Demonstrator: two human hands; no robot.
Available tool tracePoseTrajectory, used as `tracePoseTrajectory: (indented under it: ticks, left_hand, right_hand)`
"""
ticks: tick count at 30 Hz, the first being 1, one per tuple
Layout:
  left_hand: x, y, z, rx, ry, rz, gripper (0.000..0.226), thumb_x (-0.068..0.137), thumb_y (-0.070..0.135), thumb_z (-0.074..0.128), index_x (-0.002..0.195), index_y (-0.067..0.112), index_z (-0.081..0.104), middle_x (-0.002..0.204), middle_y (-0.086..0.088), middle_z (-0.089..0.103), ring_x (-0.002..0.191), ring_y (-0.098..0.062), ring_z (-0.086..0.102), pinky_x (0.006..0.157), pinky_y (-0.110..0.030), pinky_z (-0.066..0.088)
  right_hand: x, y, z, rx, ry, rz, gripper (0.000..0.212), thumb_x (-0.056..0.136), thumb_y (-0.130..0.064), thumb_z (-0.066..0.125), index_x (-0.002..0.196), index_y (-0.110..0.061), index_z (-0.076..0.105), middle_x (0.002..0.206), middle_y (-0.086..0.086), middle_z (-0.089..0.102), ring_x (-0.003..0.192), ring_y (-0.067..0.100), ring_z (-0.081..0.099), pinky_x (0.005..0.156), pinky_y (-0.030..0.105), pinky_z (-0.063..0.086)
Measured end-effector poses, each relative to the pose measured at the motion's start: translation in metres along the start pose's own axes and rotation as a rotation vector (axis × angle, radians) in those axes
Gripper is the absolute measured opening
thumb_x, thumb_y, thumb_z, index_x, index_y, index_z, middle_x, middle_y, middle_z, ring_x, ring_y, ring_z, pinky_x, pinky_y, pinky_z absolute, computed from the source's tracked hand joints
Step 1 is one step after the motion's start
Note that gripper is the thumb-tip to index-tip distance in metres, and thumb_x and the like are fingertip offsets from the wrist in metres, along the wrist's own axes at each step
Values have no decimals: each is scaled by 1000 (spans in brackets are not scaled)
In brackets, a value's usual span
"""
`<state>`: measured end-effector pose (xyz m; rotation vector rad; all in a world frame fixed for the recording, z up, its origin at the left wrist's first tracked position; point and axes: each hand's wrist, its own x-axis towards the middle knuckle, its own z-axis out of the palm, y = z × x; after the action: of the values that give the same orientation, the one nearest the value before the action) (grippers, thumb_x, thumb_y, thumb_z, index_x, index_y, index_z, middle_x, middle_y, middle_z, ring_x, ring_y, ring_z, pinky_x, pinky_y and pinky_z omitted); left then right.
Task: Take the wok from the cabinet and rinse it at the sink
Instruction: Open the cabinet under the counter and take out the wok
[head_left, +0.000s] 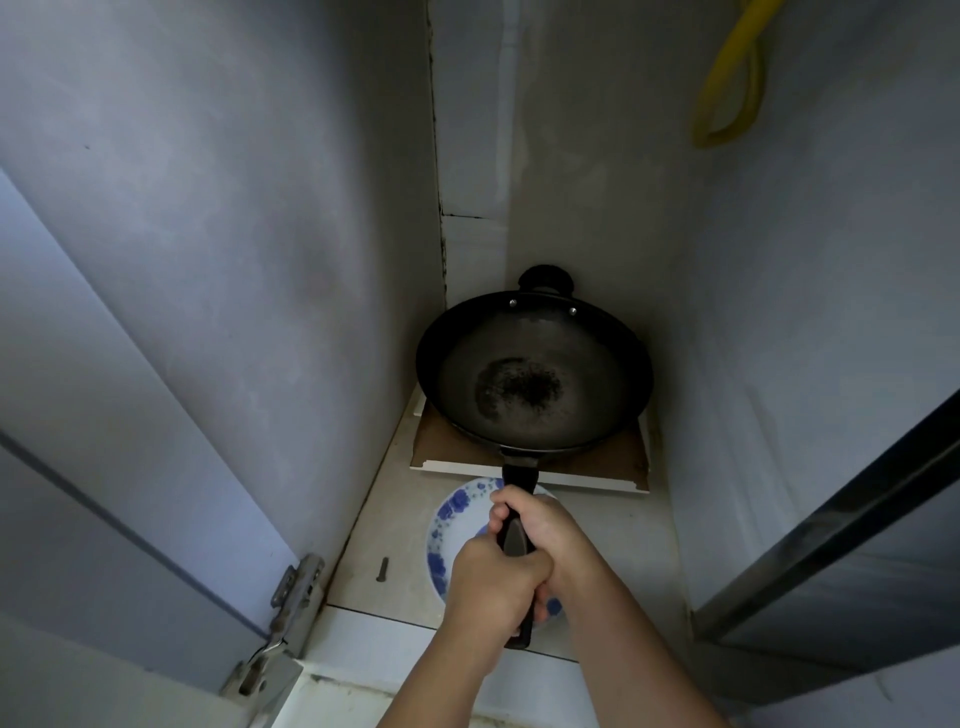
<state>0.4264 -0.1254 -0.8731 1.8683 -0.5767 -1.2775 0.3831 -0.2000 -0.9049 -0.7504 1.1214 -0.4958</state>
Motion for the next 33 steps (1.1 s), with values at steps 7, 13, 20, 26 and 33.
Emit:
tracePoseTrajectory:
  ticks: [7,13,20,26,33]
  left_hand:
    - [-2,4,-2,8,-5,26,6,77,3,55,79,4,60,42,0,55,32,-11,50,40,-19,43]
    - [-6,14,0,23,11,89,6,77,5,54,77,4,61,46,-3,56,34,-12,51,45,-20,45]
    - [-22,22,-8,10,16,121,6,75,3,54,71,4,58,39,-1,54,32,-12,50,49,-21,47]
    - [-45,26,-18,-4,52,118,2,74,4,55,72,4,58,37,1,53,31,-10,50,46,-21,43]
    - [-72,31,-30,-37,35,157,6,71,2,53,68,6,56,45,-5,55,31,-12,49,38,-16,40]
  right_hand:
    - [-6,-8,3,-15,1,-28,39,86,-12,55,47,-9,50,44,3,53,44,15,50,53,25,44]
    - [-15,-23,3,-49,6,-61,37,85,-13,56,48,-10,48,43,2,53,46,17,48,53,25,43]
    - [-35,-32,14,-38,2,-100,29,84,-12,56,57,-9,48,43,1,54,41,13,50,44,18,44]
    - [-64,-36,27,-71,-20,-139,28,87,-11,53,59,-7,48,52,5,52,35,8,51,39,13,42]
    - [-91,-40,37,-87,-35,-197,29,86,-11,53,58,-9,48,47,1,54,36,9,49,39,13,41]
